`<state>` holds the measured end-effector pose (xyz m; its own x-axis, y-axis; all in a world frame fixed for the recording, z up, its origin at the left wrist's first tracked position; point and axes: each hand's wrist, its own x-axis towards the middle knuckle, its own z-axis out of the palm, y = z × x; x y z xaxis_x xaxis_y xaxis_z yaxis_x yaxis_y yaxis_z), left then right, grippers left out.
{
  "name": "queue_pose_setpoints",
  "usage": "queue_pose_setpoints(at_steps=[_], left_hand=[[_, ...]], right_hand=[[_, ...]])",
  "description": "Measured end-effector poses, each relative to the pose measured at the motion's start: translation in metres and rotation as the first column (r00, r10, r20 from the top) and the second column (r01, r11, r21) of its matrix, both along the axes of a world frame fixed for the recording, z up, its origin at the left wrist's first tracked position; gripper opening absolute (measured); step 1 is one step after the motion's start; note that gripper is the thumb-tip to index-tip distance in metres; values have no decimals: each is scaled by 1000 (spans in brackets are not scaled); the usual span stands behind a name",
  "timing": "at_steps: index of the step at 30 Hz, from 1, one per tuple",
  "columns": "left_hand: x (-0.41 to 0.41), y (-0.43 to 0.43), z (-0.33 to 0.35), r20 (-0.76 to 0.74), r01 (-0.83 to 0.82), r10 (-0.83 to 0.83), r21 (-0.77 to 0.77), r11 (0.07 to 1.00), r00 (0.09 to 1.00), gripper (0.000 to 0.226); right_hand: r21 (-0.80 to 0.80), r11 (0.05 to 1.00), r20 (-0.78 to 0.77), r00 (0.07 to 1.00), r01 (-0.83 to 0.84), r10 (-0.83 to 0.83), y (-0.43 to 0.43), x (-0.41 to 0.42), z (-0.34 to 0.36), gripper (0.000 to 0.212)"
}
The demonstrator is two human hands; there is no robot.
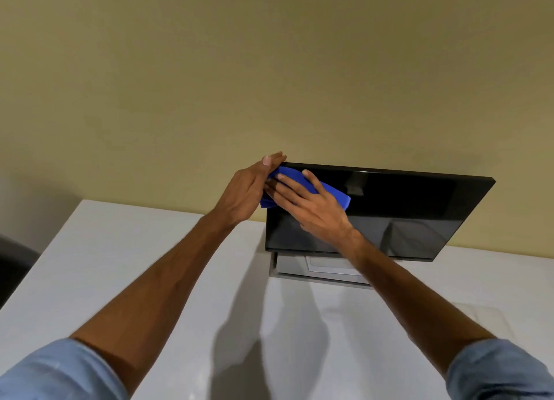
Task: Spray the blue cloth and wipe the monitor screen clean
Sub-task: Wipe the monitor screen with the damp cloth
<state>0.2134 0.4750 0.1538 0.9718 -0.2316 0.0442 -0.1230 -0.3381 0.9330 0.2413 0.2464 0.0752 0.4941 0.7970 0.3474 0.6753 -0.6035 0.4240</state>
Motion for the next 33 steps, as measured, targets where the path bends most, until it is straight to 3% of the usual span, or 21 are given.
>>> queue_pose_setpoints(at_steps=[12,16,21,25,29,33], left_hand=[[5,1,-1,77,-33,24,115,993,997,64],[3,-1,-7,141,-64,41,164,984,989,66],[2,-3,-6,168,-92,55,223,970,984,61],[0,-1,-9,185,-88,42,247,965,982,58],[0,1,-10,202,-84,27,280,956,979,57],[-2,-3,-9,210,-100,37,300,949,977,58]], right_hand=[[-53,999,-67,998,3,-7,-2,1,5,78],[-119,993,-96,995,-26,15,-3,-7,-14,79],[-246,966,-217,976,-74,19,-7,-36,-48,106],[-307,940,-278,958,-151,63,-10,-54,-68,95],[-492,849,-348,937,-192,11,-16,-61,-80,107],[-445,876,-358,934,-186,17,-21,-48,-68,101]])
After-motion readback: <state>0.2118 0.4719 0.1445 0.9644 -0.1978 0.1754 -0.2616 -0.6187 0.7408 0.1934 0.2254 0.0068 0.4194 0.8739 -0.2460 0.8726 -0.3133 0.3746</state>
